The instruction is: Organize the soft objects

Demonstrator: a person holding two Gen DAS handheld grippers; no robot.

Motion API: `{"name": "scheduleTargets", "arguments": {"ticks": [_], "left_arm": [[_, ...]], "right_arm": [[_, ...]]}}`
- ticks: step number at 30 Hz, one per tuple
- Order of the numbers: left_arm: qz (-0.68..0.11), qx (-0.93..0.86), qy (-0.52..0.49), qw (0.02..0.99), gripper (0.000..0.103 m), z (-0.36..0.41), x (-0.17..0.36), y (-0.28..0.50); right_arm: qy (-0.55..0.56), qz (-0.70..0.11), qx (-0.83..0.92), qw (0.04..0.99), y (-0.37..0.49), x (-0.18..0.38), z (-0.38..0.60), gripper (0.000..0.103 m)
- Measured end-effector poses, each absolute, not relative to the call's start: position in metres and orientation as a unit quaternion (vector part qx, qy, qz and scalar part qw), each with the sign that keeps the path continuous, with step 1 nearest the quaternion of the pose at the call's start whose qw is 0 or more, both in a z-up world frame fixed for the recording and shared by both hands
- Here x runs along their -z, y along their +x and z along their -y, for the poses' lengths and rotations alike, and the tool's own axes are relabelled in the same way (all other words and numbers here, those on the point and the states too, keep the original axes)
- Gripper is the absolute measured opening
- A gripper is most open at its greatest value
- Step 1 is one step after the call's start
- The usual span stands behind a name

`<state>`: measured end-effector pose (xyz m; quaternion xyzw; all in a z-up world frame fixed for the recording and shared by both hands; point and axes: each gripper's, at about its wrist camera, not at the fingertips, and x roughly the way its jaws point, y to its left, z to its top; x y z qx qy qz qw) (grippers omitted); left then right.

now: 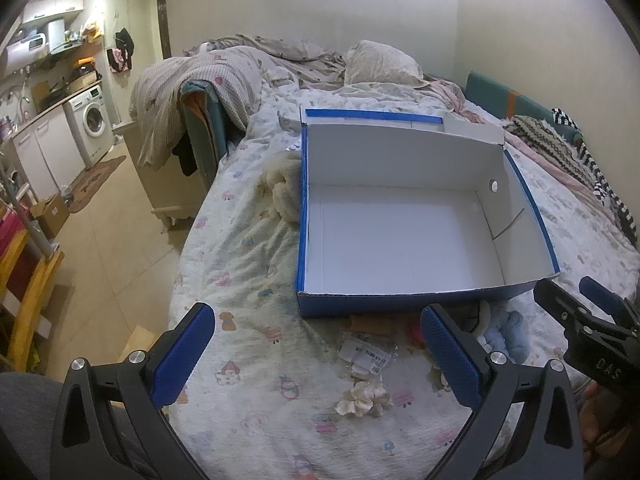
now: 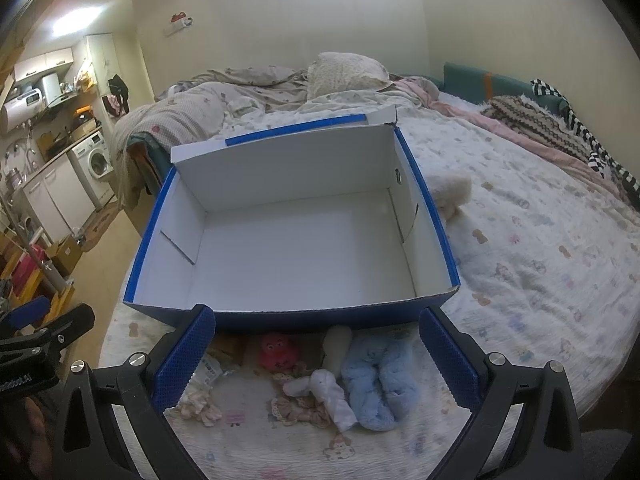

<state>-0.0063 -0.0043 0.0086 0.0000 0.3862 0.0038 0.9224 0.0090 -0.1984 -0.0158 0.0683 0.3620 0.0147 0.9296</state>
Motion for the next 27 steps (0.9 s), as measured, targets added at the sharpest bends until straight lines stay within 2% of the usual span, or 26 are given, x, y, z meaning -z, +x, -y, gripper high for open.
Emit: {"name": "scheduleTargets", "arguments": {"ticks": [27], "left_arm": [[-0.39, -0.006, -0.005, 0.921, 0.103, 0.0029, -0.0073, -0.0056]], "right_arm": [[0.065, -0.364, -0.013, 0.929, 0.009, 0.0171, 0.1975, 0.103]]}}
